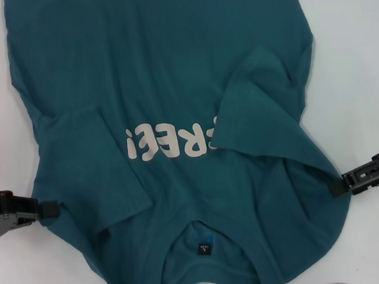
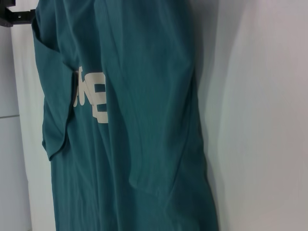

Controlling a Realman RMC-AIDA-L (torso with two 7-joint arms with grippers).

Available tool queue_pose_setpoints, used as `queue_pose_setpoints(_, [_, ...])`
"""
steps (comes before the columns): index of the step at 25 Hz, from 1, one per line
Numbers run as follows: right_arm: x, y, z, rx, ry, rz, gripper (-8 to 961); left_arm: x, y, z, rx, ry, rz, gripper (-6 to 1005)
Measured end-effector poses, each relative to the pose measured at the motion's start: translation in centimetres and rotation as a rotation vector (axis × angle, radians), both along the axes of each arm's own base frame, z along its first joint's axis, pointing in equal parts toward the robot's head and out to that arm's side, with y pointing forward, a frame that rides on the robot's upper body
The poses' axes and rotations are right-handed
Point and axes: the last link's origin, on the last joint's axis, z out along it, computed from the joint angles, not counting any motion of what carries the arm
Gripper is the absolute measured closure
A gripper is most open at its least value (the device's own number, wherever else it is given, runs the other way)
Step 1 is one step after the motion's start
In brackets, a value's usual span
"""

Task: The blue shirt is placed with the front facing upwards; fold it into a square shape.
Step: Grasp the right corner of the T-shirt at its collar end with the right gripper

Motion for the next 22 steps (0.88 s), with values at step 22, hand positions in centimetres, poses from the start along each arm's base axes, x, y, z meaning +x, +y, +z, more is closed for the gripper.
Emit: queue_pose_setpoints(22, [-1.2, 0.6, -0.8, -0.024, 0.029, 0.029, 82, 0.0, 0.0, 0.0, 0.000, 0.000, -0.005, 997])
